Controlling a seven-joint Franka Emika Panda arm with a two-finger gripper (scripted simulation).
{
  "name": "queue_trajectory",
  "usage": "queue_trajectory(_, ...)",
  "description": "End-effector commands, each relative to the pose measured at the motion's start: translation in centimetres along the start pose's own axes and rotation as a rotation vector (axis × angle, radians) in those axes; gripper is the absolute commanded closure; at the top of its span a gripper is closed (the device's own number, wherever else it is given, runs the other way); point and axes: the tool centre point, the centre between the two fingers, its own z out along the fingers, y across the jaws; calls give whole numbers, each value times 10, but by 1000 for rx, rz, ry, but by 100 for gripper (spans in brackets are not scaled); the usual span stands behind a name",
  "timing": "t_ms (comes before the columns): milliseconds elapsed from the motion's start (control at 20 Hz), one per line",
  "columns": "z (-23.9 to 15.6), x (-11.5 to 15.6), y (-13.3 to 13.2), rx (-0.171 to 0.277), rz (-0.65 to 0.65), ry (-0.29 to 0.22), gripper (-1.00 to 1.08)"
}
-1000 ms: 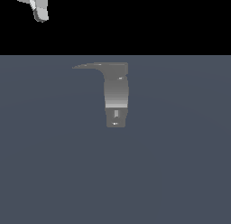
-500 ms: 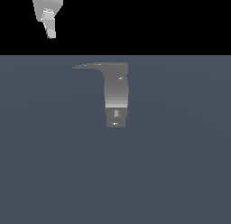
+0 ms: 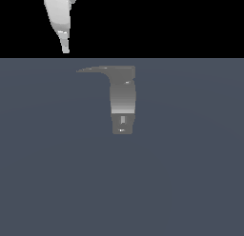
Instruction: Turn on the faucet by rotating a designated handle.
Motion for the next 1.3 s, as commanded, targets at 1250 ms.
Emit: queue_trajectory(1250, 59, 86, -92, 2, 480, 18, 108)
